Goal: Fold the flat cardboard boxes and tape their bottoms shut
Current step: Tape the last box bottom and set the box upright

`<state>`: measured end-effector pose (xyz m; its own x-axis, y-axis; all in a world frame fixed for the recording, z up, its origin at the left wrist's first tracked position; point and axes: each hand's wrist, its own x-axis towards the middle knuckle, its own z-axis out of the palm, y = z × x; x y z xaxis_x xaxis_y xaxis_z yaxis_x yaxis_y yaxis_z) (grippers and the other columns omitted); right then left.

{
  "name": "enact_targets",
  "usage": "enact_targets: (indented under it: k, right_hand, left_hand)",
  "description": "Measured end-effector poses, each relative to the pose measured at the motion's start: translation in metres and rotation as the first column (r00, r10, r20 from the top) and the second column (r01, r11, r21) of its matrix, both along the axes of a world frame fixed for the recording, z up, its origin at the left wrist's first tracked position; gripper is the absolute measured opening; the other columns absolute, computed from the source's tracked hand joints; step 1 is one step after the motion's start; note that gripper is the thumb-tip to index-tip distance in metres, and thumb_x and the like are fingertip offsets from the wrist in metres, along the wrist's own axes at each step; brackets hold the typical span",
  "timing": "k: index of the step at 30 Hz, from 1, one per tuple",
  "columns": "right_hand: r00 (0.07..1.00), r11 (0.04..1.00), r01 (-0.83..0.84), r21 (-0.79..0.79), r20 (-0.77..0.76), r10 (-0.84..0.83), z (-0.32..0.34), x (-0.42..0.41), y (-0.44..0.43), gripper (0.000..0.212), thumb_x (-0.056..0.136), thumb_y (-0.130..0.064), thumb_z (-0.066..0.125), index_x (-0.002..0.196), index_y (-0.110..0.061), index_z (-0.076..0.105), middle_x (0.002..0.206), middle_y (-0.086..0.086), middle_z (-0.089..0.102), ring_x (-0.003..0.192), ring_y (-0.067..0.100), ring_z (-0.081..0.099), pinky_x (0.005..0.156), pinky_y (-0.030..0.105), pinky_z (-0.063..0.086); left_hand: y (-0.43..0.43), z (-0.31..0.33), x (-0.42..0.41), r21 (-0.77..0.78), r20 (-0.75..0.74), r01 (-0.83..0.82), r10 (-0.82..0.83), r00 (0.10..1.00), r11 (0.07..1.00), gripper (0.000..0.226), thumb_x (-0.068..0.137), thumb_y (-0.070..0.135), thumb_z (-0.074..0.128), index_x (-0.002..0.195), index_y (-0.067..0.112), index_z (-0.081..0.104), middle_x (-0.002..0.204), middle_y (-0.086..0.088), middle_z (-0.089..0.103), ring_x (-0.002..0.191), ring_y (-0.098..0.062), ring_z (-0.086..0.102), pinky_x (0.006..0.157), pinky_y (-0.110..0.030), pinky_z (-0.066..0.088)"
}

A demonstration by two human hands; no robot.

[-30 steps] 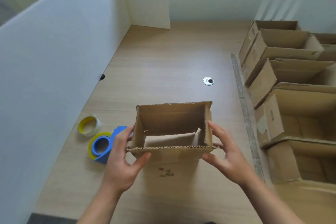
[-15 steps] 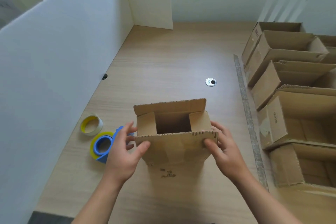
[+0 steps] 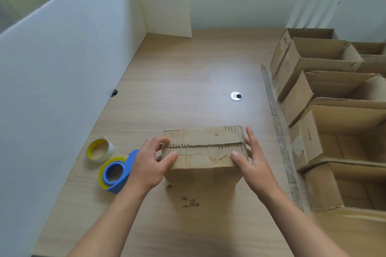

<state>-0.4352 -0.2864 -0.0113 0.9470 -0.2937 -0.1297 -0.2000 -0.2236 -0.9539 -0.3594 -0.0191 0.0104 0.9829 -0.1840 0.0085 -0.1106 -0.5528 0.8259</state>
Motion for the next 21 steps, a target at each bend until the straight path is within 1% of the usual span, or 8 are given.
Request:
enact_targets:
  k: [4, 7, 9, 11, 13, 16, 18, 21]
  right_hand:
    - [1.0, 0.999, -0.023, -0.035, 0.005, 0.023, 0.006, 0.004, -0.003, 0.056, 0.098, -0.03, 0.059, 0.139, -0.058, 0.035, 0.142, -0.031, 0.038, 0.125, -0.025, 0.032, 0.112, 0.021, 0.028]
    - [1.0, 0.996, 0.006, -0.088, 0.025, -0.004, 0.01, 0.008, -0.006, 0.051, 0.099, -0.03, 0.058, 0.144, -0.046, 0.041, 0.138, -0.037, 0.04, 0.123, -0.027, 0.033, 0.11, 0.017, 0.028]
    - [1.0, 0.988, 0.011, -0.152, 0.031, -0.007, 0.01, 0.01, -0.005, 0.051, 0.099, -0.029, 0.057, 0.146, -0.04, 0.042, 0.141, -0.033, 0.041, 0.125, -0.025, 0.033, 0.111, 0.017, 0.026]
    - [1.0, 0.974, 0.006, -0.227, 0.03, 0.001, 0.007, 0.01, -0.004, 0.051, 0.099, -0.026, 0.058, 0.147, -0.033, 0.044, 0.145, -0.024, 0.041, 0.134, -0.012, 0.035, 0.114, 0.019, 0.024]
    - [0.999, 0.963, -0.015, -0.268, 0.024, 0.022, 0.002, 0.01, -0.004, 0.053, 0.098, -0.023, 0.06, 0.147, -0.031, 0.044, 0.147, -0.021, 0.041, 0.137, -0.005, 0.035, 0.115, 0.021, 0.024]
    - [1.0, 0.982, -0.022, -0.187, -0.018, 0.018, -0.009, 0.006, -0.005, 0.053, 0.097, -0.02, 0.061, 0.146, -0.033, 0.044, 0.144, -0.022, 0.044, 0.134, -0.005, 0.039, 0.113, 0.019, 0.028]
    - [0.998, 0.99, -0.028, -0.139, -0.061, 0.02, -0.019, 0.001, -0.003, 0.052, 0.098, -0.02, 0.06, 0.145, -0.034, 0.044, 0.143, -0.02, 0.047, 0.131, -0.003, 0.043, 0.111, 0.02, 0.031]
    - [0.995, 0.986, -0.058, -0.159, -0.084, 0.045, -0.027, -0.001, 0.001, 0.05, 0.099, -0.021, 0.058, 0.145, -0.033, 0.043, 0.144, -0.016, 0.046, 0.133, 0.001, 0.042, 0.106, 0.014, 0.028]
  left_hand:
    - [-0.004, -0.012, -0.002, 0.006, -0.037, -0.043, 0.043, 0.998, 0.999, 0.025, 0.091, 0.038, 0.067, 0.108, 0.049, 0.053, 0.111, 0.027, 0.057, 0.102, 0.005, 0.054, 0.082, -0.014, 0.043]
    - [-0.011, -0.018, 0.001, -0.06, -0.108, -0.078, 0.072, 0.992, 0.995, 0.023, 0.093, 0.042, 0.063, 0.109, 0.052, 0.052, 0.108, 0.038, 0.054, 0.102, 0.012, 0.053, 0.081, -0.009, 0.04]
    - [-0.014, -0.025, -0.001, -0.052, -0.128, -0.08, 0.073, 0.989, 0.995, 0.021, 0.095, 0.042, 0.06, 0.112, 0.049, 0.051, 0.109, 0.034, 0.055, 0.104, 0.007, 0.054, 0.081, -0.012, 0.04]
    - [-0.015, -0.035, -0.008, -0.031, -0.163, -0.077, 0.071, 0.984, 0.997, 0.021, 0.096, 0.04, 0.06, 0.114, 0.045, 0.051, 0.111, 0.028, 0.056, 0.106, 0.0, 0.055, 0.083, -0.017, 0.04]
    - [-0.015, -0.045, -0.02, -0.036, -0.182, -0.099, 0.09, 0.979, 0.994, 0.022, 0.095, 0.039, 0.061, 0.114, 0.045, 0.051, 0.11, 0.031, 0.056, 0.104, 0.005, 0.055, 0.082, -0.009, 0.039]
    - [-0.016, -0.053, -0.026, -0.005, -0.099, -0.131, 0.13, 0.987, 0.991, 0.027, 0.094, 0.039, 0.061, 0.119, 0.044, 0.051, 0.104, 0.034, 0.055, 0.09, 0.023, 0.051, 0.074, 0.003, 0.035]
    - [-0.014, -0.055, -0.022, 0.027, -0.075, -0.123, 0.124, 0.989, 0.992, 0.031, 0.094, 0.041, 0.061, 0.125, 0.041, 0.053, 0.11, 0.032, 0.056, 0.091, 0.023, 0.051, 0.079, -0.001, 0.034]
    - [-0.01, -0.06, -0.017, 0.053, -0.083, -0.094, 0.098, 0.992, 0.994, 0.037, 0.094, 0.039, 0.064, 0.129, 0.032, 0.056, 0.121, 0.021, 0.057, 0.109, 0.005, 0.052, 0.092, -0.019, 0.04]
